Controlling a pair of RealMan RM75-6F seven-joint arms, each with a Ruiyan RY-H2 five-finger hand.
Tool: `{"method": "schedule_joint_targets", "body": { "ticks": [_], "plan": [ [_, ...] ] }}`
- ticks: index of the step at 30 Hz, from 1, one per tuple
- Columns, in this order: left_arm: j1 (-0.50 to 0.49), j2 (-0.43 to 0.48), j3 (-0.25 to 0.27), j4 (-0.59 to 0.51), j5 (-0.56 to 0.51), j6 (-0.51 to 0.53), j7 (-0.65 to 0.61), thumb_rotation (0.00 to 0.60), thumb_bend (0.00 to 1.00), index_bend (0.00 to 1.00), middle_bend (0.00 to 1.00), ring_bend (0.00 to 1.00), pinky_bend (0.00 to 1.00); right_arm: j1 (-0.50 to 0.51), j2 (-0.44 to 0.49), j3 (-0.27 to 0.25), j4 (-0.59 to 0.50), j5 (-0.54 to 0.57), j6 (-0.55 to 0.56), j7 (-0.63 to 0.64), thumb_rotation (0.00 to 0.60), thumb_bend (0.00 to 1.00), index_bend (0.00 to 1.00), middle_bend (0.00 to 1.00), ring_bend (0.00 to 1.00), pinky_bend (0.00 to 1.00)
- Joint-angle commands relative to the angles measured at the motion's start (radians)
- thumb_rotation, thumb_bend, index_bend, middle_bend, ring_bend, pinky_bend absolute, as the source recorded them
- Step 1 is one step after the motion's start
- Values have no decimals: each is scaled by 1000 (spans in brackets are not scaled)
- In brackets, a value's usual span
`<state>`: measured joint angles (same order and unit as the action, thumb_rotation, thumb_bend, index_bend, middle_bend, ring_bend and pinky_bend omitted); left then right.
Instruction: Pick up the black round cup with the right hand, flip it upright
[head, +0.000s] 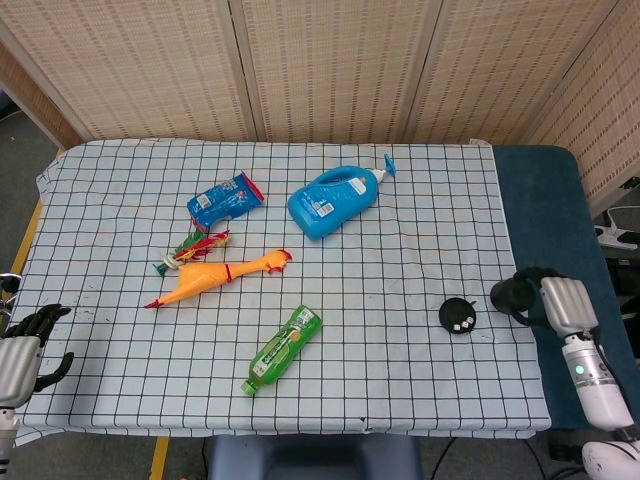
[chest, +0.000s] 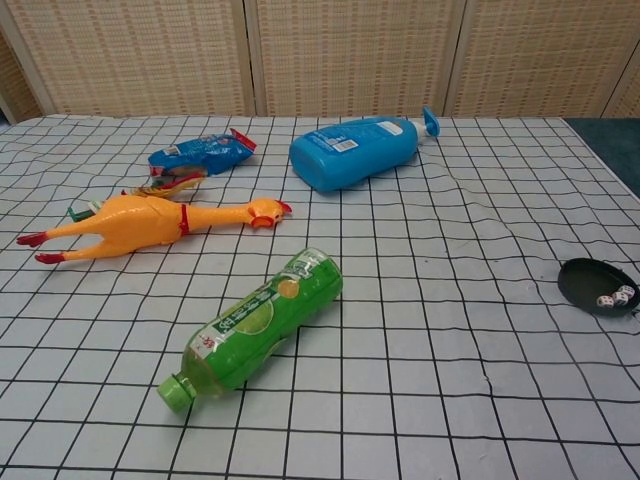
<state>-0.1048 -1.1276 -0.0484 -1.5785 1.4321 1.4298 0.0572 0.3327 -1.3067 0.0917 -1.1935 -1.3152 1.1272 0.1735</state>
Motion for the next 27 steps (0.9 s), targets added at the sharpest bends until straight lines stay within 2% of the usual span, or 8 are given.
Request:
{"method": "schedule_joint_targets", "body": {
  "ticks": [1, 5, 7, 11, 16, 22, 27],
  "plan": [
    [0, 0, 0, 1, 0, 0, 0, 600, 354, 196, 150, 208, 324, 8, 17, -8, -17, 5, -48, 8, 600, 107, 400, 363, 186, 372],
    [-2, -1, 0, 1, -3, -4, 3, 600, 354, 196, 151, 208, 324, 15, 43, -13, -43, 0, -78, 20, 600, 107, 188, 195, 33, 217],
    [-3, -1, 0, 1, -3, -7, 5, 600, 354, 196, 151, 208, 324, 14, 52, -15, -52, -5, -83, 26, 600, 107, 129, 140, 3, 145],
    [-4, -1, 1, 0, -3, -8, 7, 600, 354, 196, 151, 209, 324, 13, 59, -15, -60, -10, -81, 31, 600, 98, 70, 81, 0, 76],
    [-4, 0, 2, -1, -5, -11, 9, 600, 356, 196, 151, 209, 324, -4, 67, -11, -86, -41, -25, 59, 600, 85, 52, 47, 0, 38],
    [0, 3, 4, -1, -6, -9, 5, 600, 356, 196, 150, 209, 324, -56, 36, -5, -95, -135, 174, 73, 600, 85, 52, 45, 0, 38],
    [1, 0, 0, 5, -16, -8, 11, 600, 355, 196, 151, 209, 324, -105, 72, -15, -218, -85, 219, -198, 600, 85, 48, 46, 0, 37]
  ]
}}
